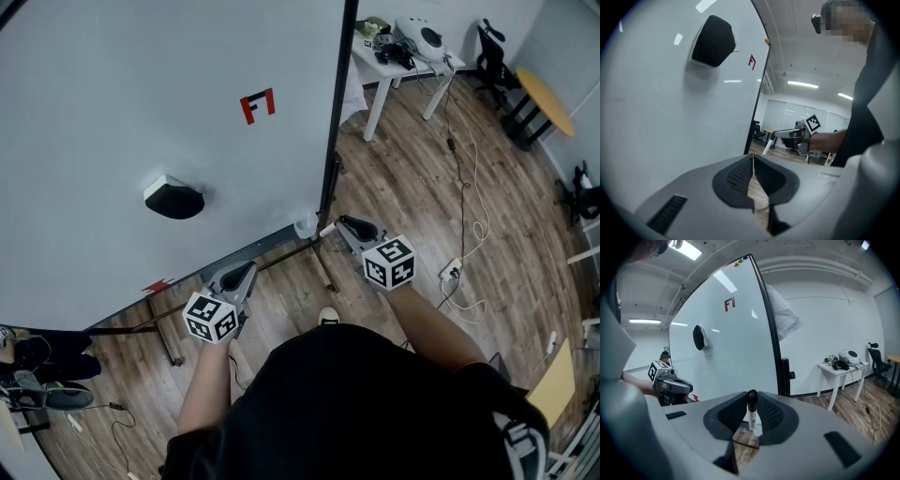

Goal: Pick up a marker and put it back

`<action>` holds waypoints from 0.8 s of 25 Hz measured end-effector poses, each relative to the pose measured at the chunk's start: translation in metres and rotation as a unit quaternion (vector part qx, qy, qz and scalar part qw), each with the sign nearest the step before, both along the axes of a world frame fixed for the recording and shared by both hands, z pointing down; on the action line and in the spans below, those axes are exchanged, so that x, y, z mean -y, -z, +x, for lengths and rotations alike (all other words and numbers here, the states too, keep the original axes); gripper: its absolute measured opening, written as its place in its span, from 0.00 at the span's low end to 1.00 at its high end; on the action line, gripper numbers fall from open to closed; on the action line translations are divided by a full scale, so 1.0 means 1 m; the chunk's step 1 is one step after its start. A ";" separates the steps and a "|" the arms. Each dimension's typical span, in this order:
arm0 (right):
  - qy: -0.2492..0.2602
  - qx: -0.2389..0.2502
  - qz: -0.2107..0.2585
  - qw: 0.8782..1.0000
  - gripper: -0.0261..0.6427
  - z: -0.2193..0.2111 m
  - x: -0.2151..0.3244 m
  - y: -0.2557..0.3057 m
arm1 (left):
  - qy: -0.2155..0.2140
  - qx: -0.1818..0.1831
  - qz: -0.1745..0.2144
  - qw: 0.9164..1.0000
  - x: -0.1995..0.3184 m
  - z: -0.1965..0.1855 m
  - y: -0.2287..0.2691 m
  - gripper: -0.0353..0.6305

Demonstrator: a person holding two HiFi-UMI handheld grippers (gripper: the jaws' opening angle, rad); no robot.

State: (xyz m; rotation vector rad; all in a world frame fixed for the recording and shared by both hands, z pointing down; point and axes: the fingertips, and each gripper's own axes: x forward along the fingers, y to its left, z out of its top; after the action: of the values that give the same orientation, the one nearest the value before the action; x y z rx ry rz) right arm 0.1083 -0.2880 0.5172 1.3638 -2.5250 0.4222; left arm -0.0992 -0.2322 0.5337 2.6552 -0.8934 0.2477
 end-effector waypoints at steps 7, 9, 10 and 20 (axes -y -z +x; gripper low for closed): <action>0.004 -0.002 -0.001 1.000 0.13 -0.005 0.002 -0.002 | 0.000 0.000 0.000 1.000 0.001 -0.003 0.000 0.08; 0.005 -0.003 0.000 1.000 0.13 -0.006 0.003 -0.001 | 0.001 0.000 -0.001 1.000 0.001 -0.005 0.000 0.08; 0.006 -0.003 0.000 1.000 0.13 -0.007 0.004 -0.001 | 0.002 0.000 -0.001 1.000 0.001 -0.006 0.000 0.08; 0.023 -0.006 0.004 1.000 0.13 -0.014 0.031 0.000 | 0.015 0.003 -0.008 1.000 0.005 -0.008 -0.002 0.08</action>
State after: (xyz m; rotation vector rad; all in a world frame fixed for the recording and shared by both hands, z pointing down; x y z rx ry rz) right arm 0.0945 -0.3186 0.5174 1.3036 -2.5457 0.3947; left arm -0.1075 -0.2376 0.5359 2.6248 -0.9292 0.2542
